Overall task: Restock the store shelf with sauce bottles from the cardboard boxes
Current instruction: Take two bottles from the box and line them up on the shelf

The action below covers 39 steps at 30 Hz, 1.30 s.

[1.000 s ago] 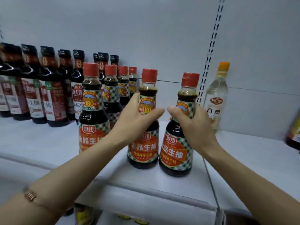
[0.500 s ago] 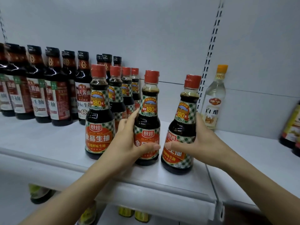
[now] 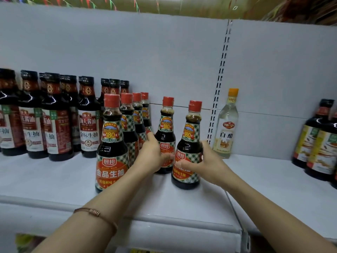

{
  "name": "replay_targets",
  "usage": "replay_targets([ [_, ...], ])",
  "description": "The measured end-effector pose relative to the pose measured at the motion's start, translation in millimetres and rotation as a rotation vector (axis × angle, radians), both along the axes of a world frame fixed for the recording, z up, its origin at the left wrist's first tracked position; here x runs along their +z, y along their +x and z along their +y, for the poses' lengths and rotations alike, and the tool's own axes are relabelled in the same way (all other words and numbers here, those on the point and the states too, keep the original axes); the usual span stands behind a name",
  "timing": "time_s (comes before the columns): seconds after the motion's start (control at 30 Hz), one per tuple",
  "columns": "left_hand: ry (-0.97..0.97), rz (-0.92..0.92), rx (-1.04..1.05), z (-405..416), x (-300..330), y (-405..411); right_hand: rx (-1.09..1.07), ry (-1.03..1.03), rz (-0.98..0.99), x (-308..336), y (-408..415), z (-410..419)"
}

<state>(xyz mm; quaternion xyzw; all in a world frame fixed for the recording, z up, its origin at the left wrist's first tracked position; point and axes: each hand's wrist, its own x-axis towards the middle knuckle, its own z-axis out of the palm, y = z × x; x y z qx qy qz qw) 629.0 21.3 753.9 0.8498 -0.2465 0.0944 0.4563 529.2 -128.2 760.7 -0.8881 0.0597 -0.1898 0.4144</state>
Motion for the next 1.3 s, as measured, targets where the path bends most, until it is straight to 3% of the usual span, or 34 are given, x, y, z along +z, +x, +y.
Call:
replay_targets([
  [0.4,-0.027,0.041,0.148,-31.7,0.1,36.8,-0.028,0.101,-0.004,-0.1,18.7,-31.7],
  [1.3,0.004,0.096,0.195,-64.8,-10.5,80.3,0.041,0.06,0.022,1.0,37.5,-49.6],
])
